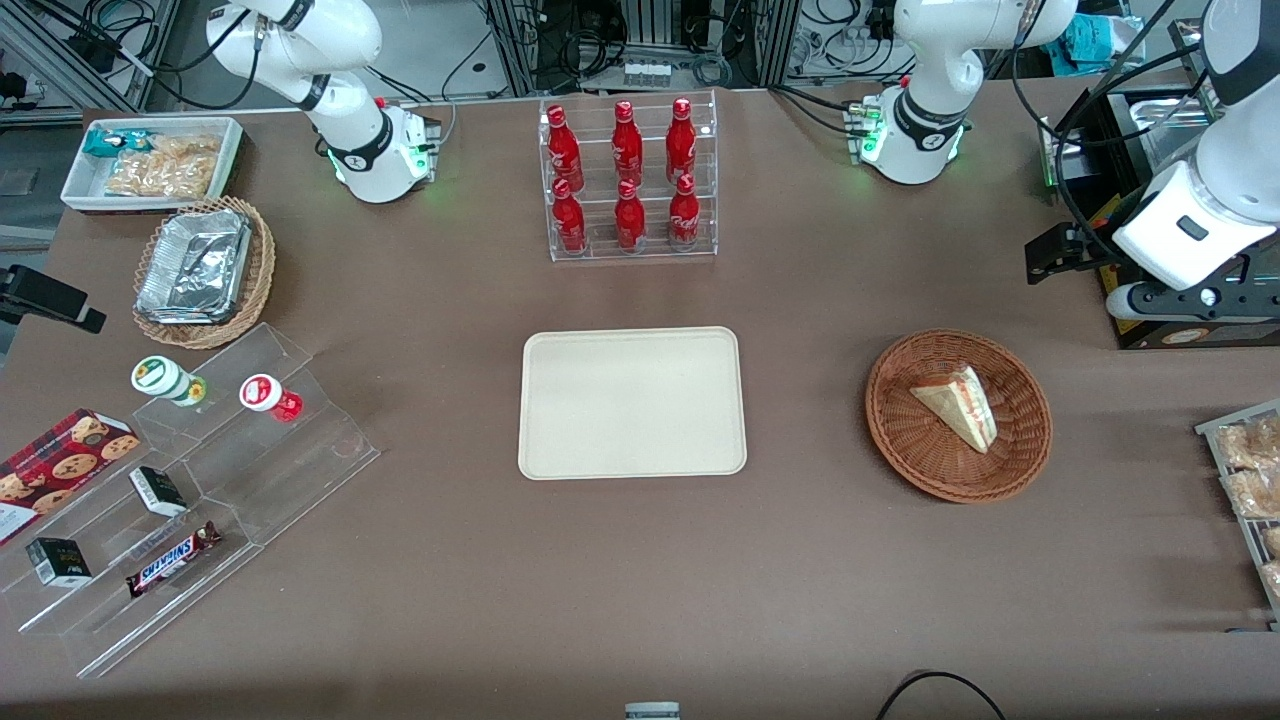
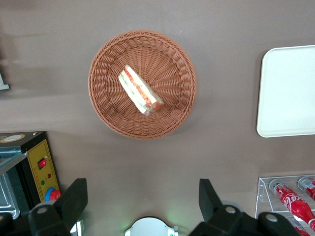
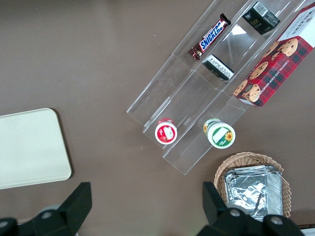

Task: Place sandwich from basket to tray
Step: 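Move the left gripper down over the wrapped sandwich in the wicker basket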

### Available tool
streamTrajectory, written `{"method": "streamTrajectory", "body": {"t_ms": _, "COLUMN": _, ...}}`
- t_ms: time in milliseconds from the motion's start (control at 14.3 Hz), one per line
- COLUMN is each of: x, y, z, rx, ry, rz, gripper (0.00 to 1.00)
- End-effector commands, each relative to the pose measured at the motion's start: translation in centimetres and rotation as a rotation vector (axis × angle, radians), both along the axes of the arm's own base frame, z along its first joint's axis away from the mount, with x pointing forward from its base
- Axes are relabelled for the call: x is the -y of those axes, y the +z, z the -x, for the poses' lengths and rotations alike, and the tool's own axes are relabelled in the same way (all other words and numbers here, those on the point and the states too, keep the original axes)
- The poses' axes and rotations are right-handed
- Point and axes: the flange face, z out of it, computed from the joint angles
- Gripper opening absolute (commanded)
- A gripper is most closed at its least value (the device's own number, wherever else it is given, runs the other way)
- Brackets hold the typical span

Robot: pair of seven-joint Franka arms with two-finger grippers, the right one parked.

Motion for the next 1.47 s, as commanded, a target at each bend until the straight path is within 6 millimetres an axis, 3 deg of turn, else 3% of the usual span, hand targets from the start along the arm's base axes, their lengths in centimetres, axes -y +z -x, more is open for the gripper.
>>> {"method": "streamTrajectory", "body": {"t_ms": 0, "x": -0.2, "y": 0.1, "z": -0.3, "rx": 0.035, "ry": -0.013, "rz": 0.01, "gripper": 1.0}}
{"method": "streamTrajectory", "body": {"t_ms": 210, "x": -0.1, "y": -2.9, "z": -0.6, "rx": -0.017, "ry": -0.01, "rz": 0.007, "gripper": 1.0}}
{"method": "streamTrajectory", "body": {"t_ms": 420, "x": -0.3, "y": -9.2, "z": -0.9, "rx": -0.061, "ry": -0.008, "rz": 0.0, "gripper": 1.0}}
{"method": "streamTrajectory", "body": {"t_ms": 630, "x": -1.8, "y": -16.4, "z": -0.4, "rx": -0.018, "ry": 0.019, "rz": 0.003, "gripper": 1.0}}
{"method": "streamTrajectory", "body": {"t_ms": 910, "x": -3.2, "y": -22.8, "z": 0.9, "rx": 0.037, "ry": 0.066, "rz": 0.006, "gripper": 1.0}}
{"method": "streamTrajectory", "body": {"t_ms": 1120, "x": -3.4, "y": -26.1, "z": 1.7, "rx": 0.101, "ry": 0.242, "rz": -0.003, "gripper": 1.0}}
{"method": "streamTrajectory", "body": {"t_ms": 1400, "x": -3.1, "y": -28.6, "z": 1.1, "rx": 0.112, "ry": 0.681, "rz": -0.037, "gripper": 1.0}}
